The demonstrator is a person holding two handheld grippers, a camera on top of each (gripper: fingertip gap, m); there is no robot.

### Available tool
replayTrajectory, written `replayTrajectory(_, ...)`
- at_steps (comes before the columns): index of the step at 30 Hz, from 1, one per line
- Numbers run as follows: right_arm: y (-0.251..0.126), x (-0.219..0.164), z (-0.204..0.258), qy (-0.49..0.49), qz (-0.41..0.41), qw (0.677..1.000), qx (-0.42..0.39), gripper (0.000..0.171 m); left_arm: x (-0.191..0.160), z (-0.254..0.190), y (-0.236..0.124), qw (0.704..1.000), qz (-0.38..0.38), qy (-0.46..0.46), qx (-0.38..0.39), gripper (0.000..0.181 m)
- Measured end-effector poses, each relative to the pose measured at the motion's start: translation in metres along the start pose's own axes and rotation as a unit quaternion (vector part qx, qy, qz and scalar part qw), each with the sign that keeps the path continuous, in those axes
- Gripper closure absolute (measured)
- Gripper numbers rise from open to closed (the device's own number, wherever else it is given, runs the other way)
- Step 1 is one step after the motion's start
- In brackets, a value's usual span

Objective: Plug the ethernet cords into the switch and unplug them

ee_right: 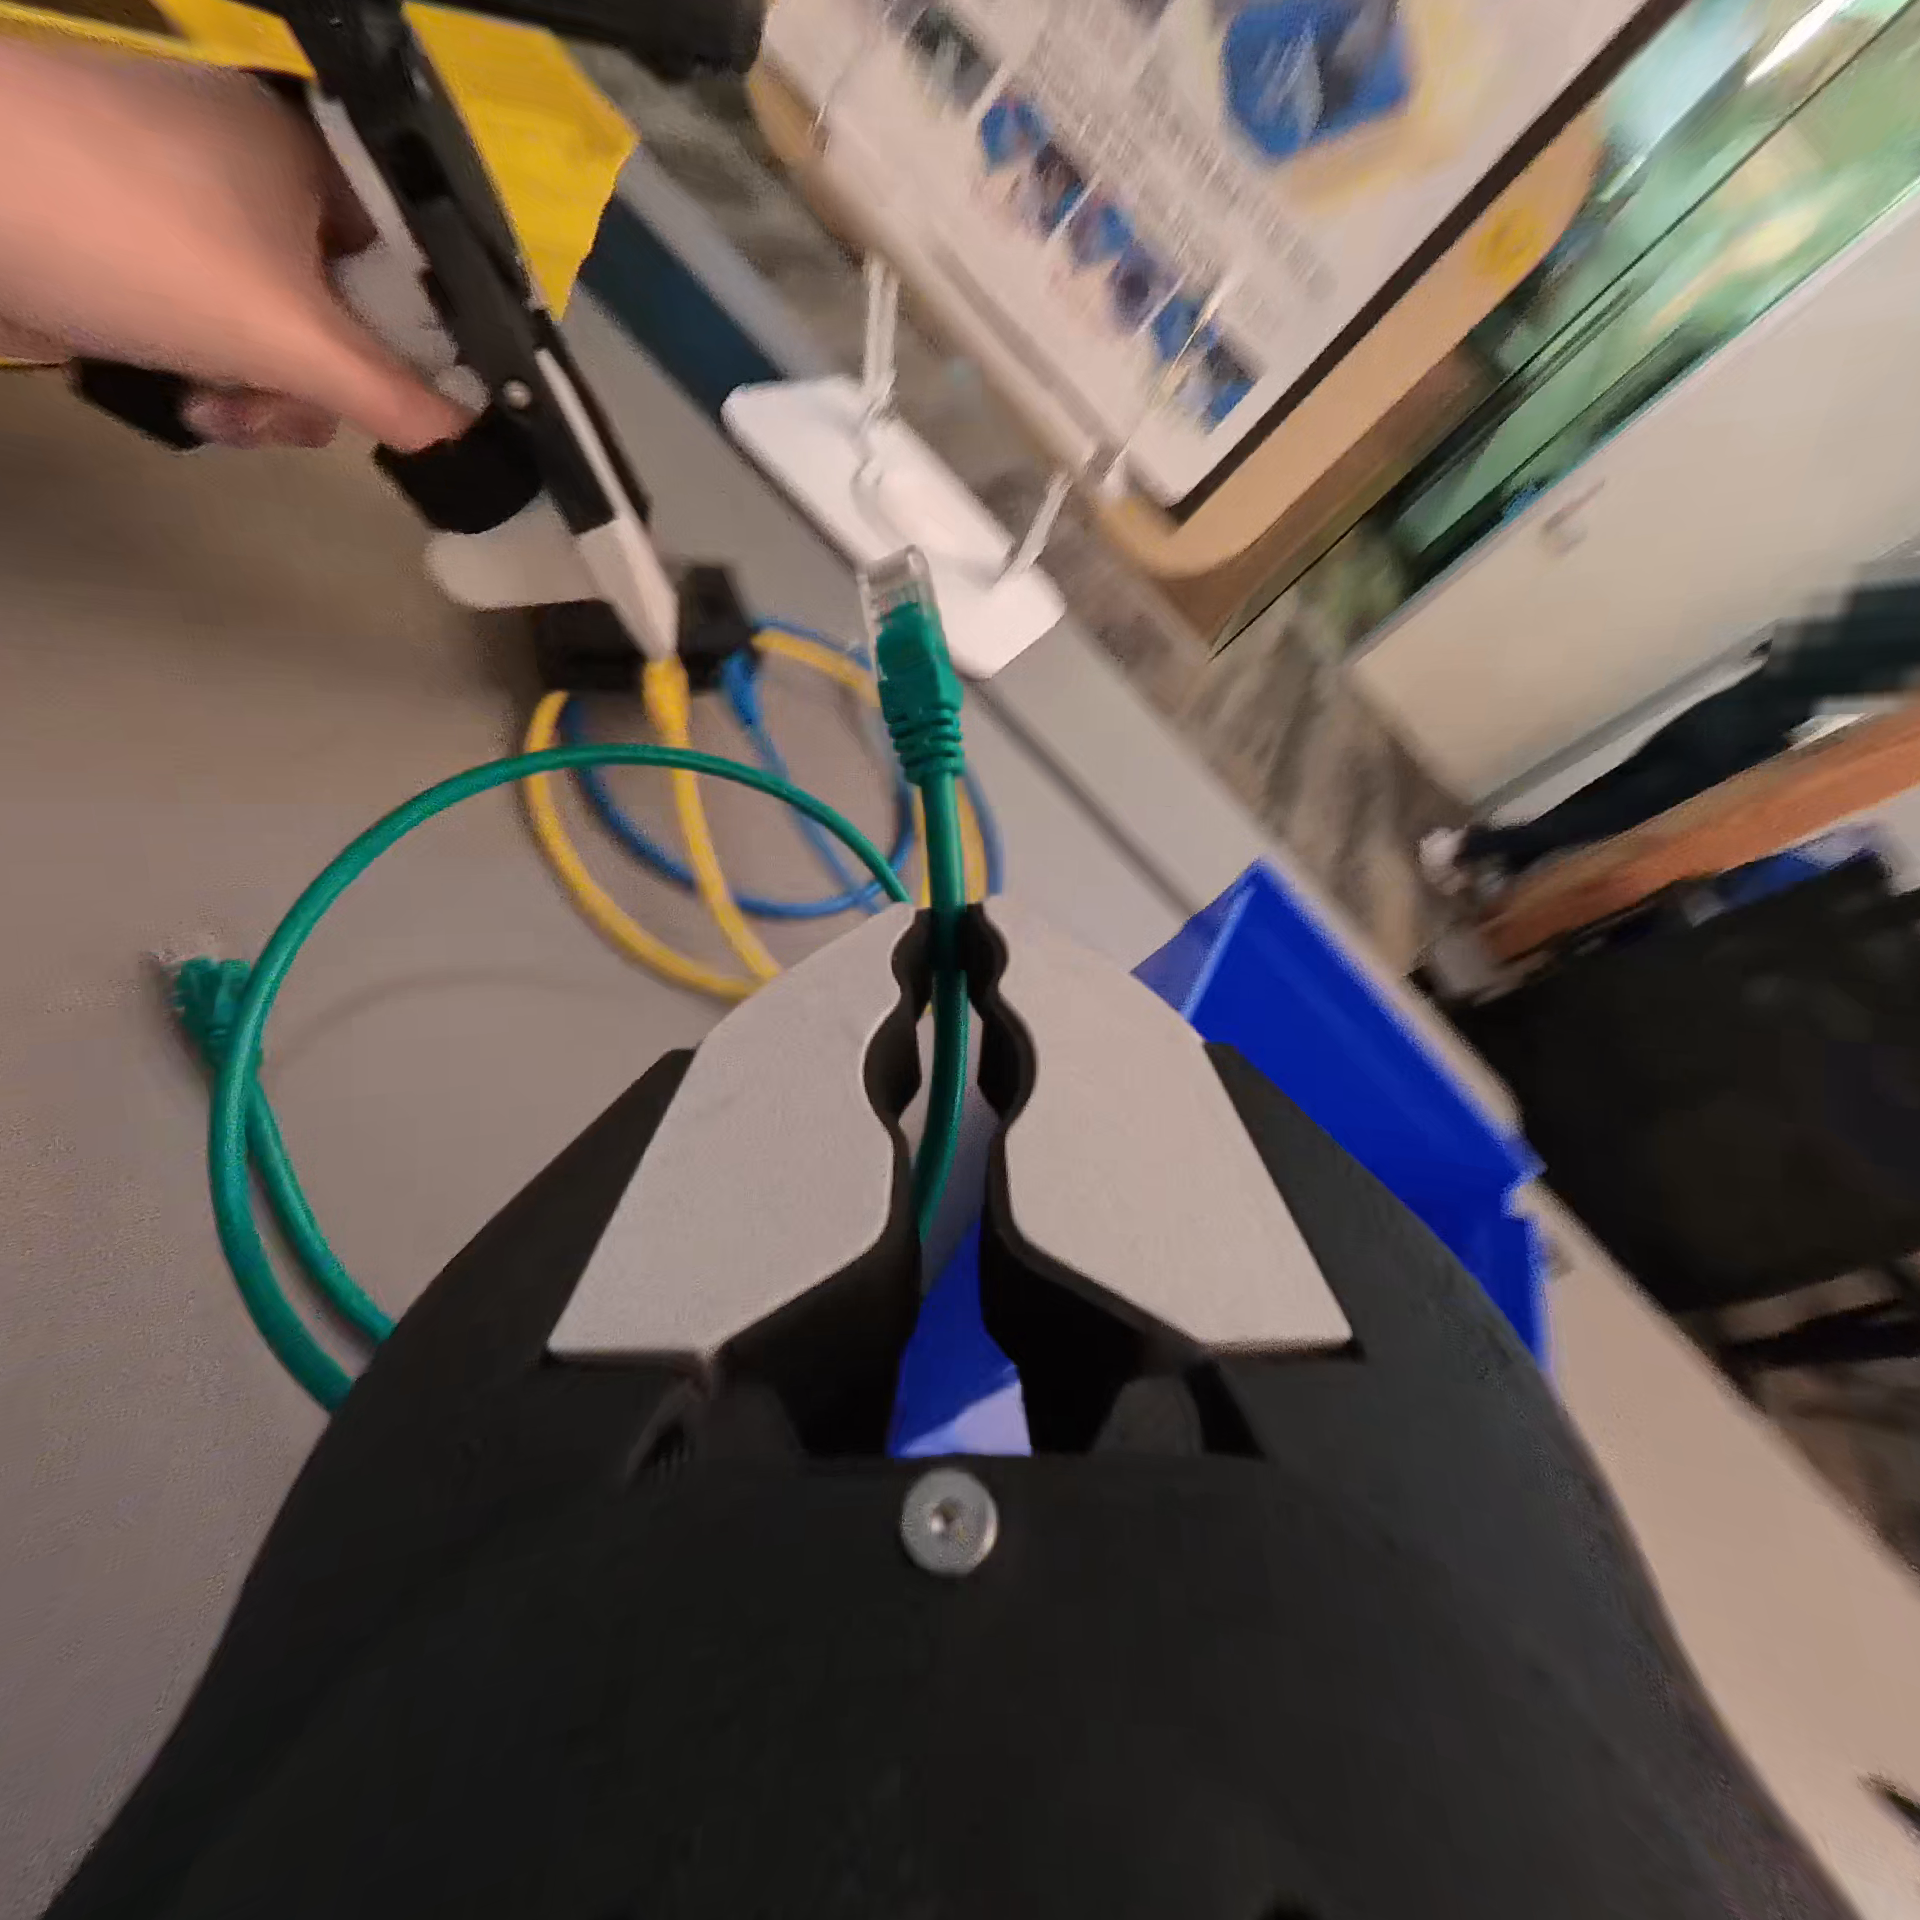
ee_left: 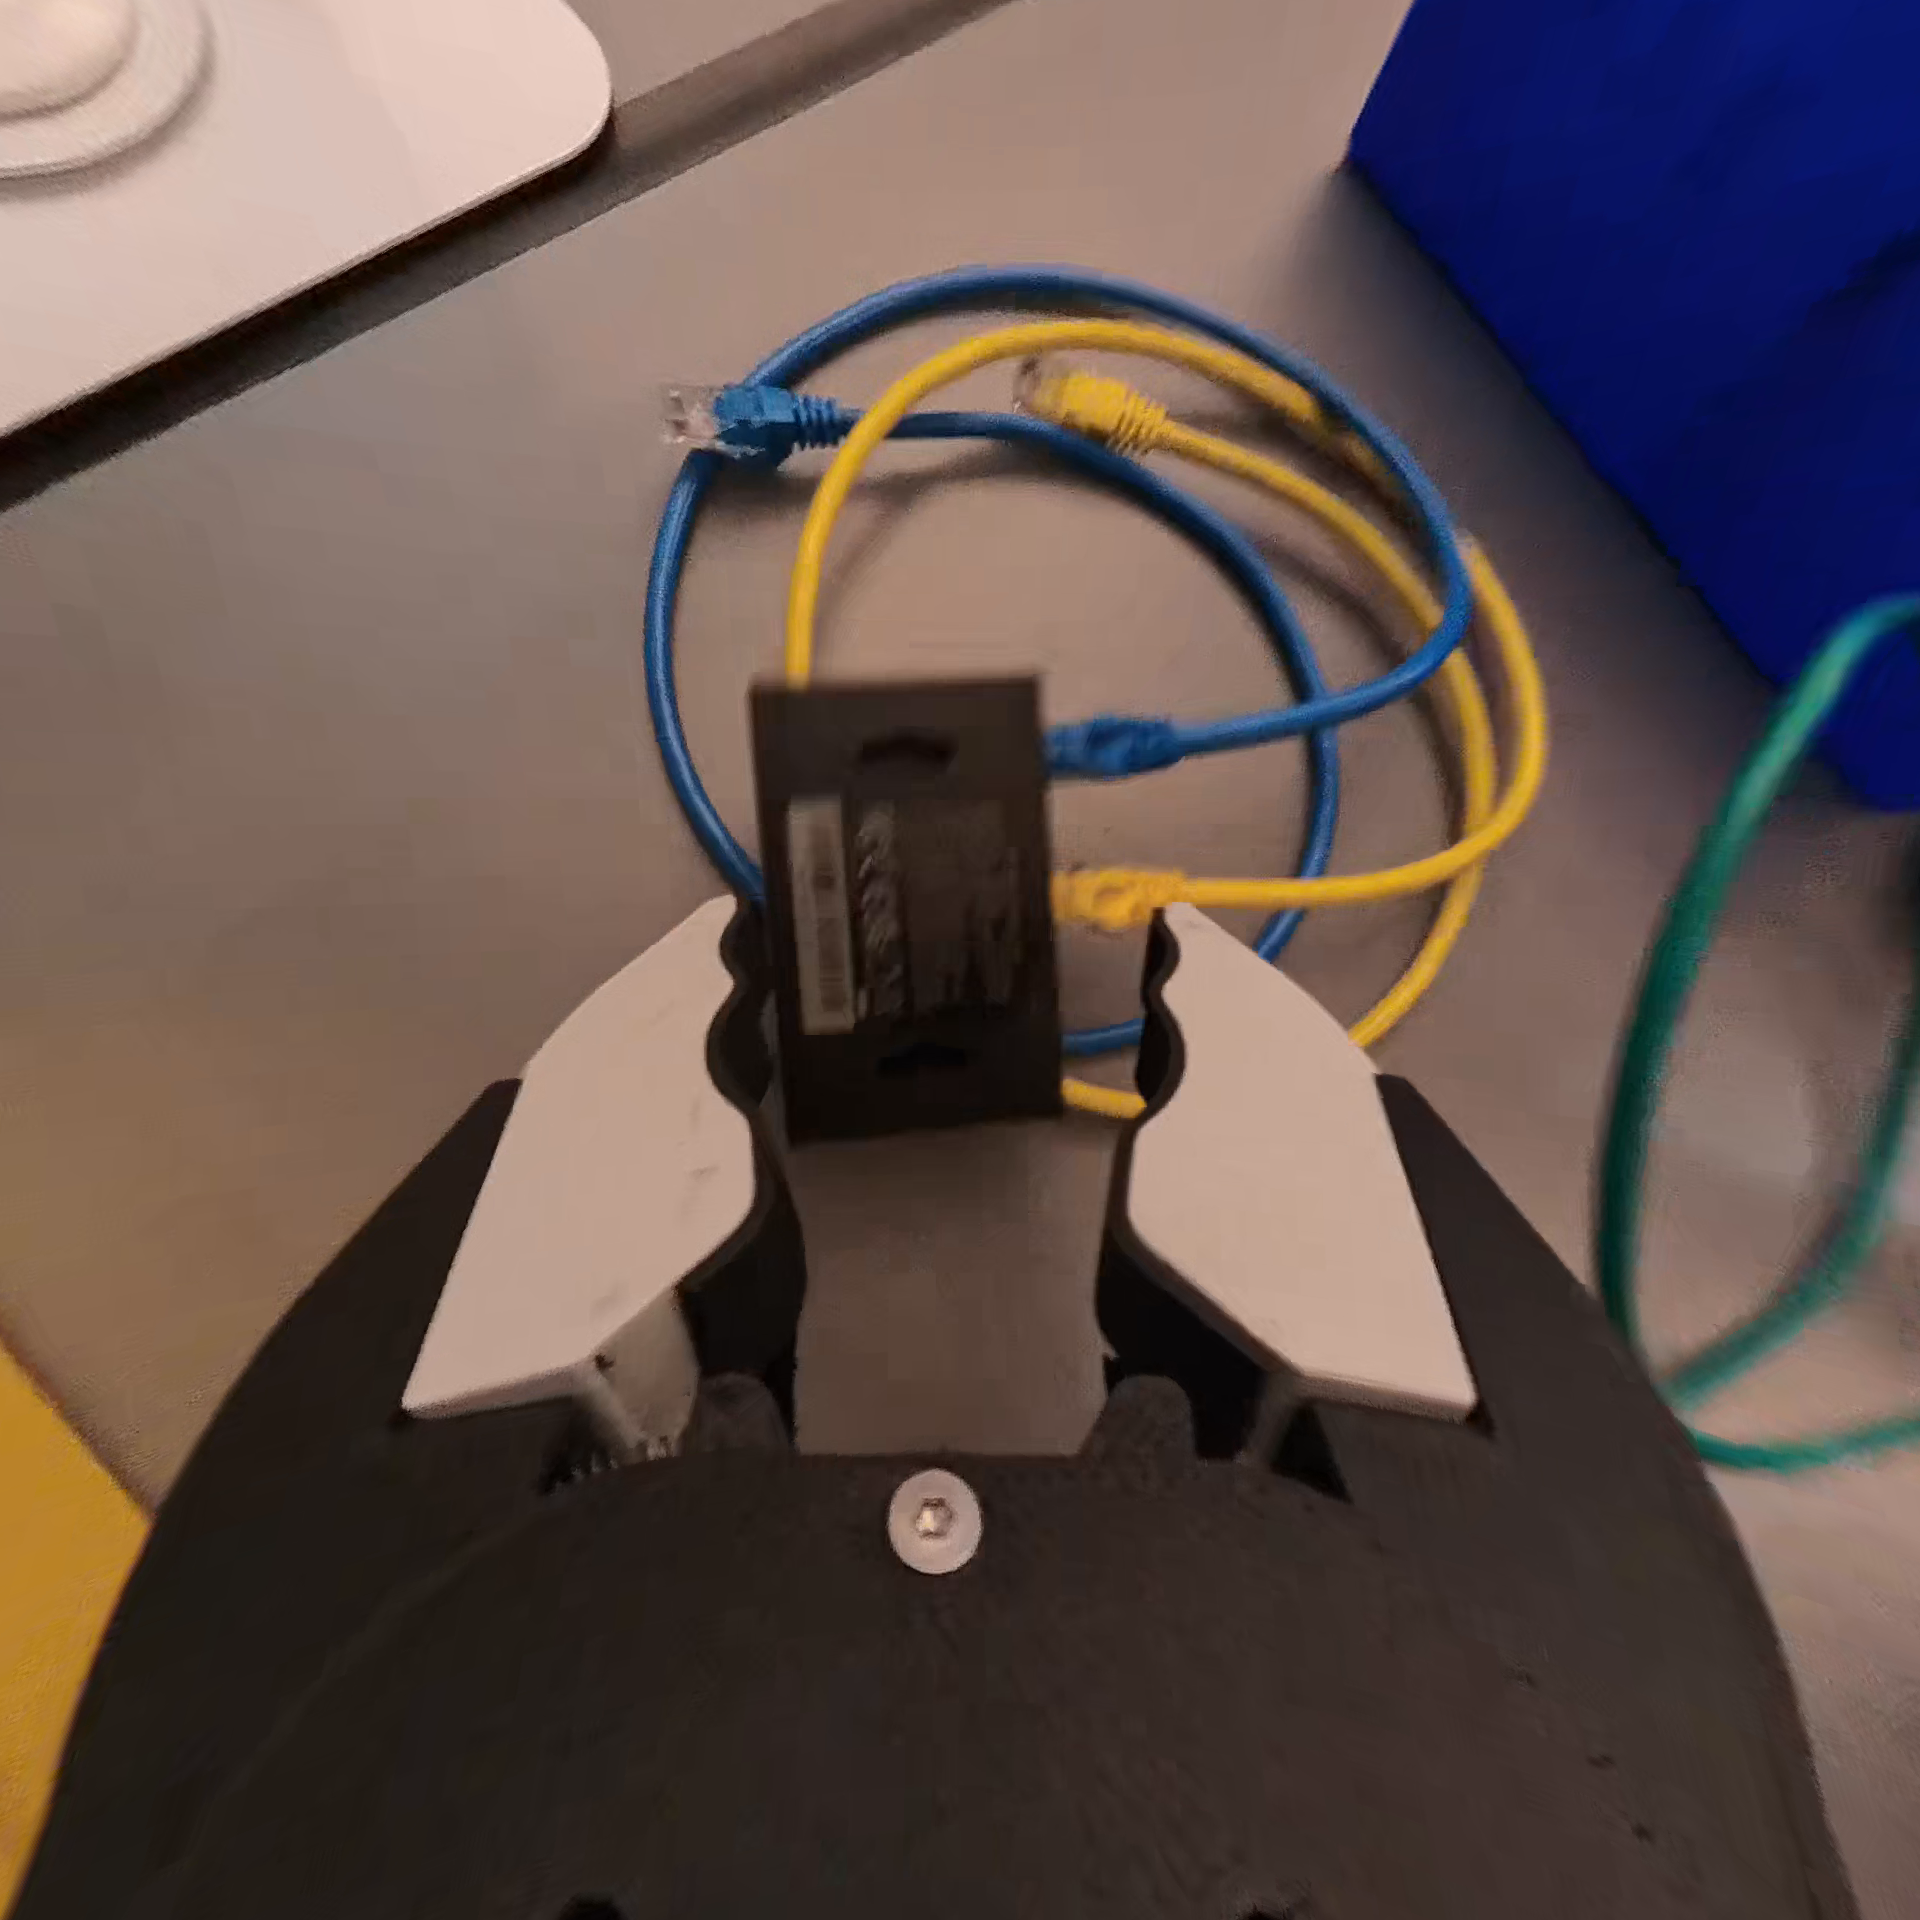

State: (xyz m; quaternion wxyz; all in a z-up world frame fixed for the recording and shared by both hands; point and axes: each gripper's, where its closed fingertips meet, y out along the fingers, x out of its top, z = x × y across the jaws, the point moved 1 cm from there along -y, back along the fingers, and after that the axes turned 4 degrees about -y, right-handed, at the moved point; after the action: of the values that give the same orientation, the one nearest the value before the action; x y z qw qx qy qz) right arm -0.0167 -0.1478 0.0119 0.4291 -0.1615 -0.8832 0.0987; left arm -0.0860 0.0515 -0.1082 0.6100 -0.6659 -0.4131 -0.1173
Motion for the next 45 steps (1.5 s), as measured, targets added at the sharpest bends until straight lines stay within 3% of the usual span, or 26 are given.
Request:
replayTrajectory(5, 0.007, 0.025, -0.021, -0.128, -0.084, 0.975, -0.158, 0.163, 0.035, -0.037, -0.053, 0.990, -0.068, -0.032, -0.120, 0.095)
replayTrajectory(9, 0.002, 0.047, -0.015, -0.237, -0.130, 0.931, -0.247, 0.164, 0.051, -0.114, -0.105, 0.943, -0.093, -0.068, -0.314, 0.097)
replayTrajectory(14, 0.008, 0.054, 0.000, -0.307, -0.141, 0.901, -0.271, 0.163, 0.046, -0.165, -0.128, 0.883, -0.059, -0.122, -0.449, 0.100)
replayTrajectory(20, 0.013, 0.057, 0.008, -0.330, -0.149, 0.893, -0.266, 0.164, 0.045, -0.162, -0.118, 0.869, -0.055, -0.147, -0.470, 0.141)
replayTrajectory(22, 0.016, 0.056, 0.010, -0.335, -0.147, 0.893, -0.262, 0.163, 0.046, -0.162, -0.121, 0.858, -0.061, -0.145, -0.489, 0.169)
replayTrajectory(30, 0.019, 0.056, 0.014, -0.338, -0.164, 0.891, -0.257, 0.164, 0.049, -0.159, -0.120, 0.869, -0.086, -0.106, -0.476, 0.169)
replayTrajectory(33, 0.022, 0.052, 0.014, -0.269, -0.179, 0.923, -0.210, 0.162, 0.049, -0.159, -0.120, 0.883, -0.097, -0.064, -0.454, 0.169)
replayTrajectory(35, 0.012, 0.056, 0.013, -0.171, -0.185, 0.954, -0.165, 0.149, 0.051, -0.156, -0.122, 0.891, -0.106, -0.051, -0.439, 0.170)
replayTrajectory(37, -0.015, 0.079, 0.039, -0.032, -0.253, 0.967, -0.023, 0.157, 0.054, -0.153, -0.127, 0.896, -0.118, -0.035, -0.427, 0.168)
replayTrajectory(38, -0.032, 0.097, 0.054, 0.062, -0.307, 0.947, 0.070, 0.160, 0.055, -0.151, -0.130, 0.899, -0.124, -0.023, -0.420, 0.168)
replayTrajectory(40, -0.052, 0.123, 0.066, 0.267, -0.380, 0.856, 0.227, 0.161, 0.057, -0.154, -0.138, 0.898, -0.141, 0.014, -0.416, 0.169)
replayTrajectory(42, -0.025, 0.119, 0.066, 0.391, -0.342, 0.801, 0.297, 0.142, 0.058, -0.157, -0.148, 0.898, -0.151, 0.045, -0.410, 0.169)
replayTrajectory(45, -0.001, 0.112, 0.046, 0.505, -0.352, 0.710, 0.343, 0.139, 0.058, -0.160, -0.163, 0.896, -0.166, 0.080, -0.405, 0.169)
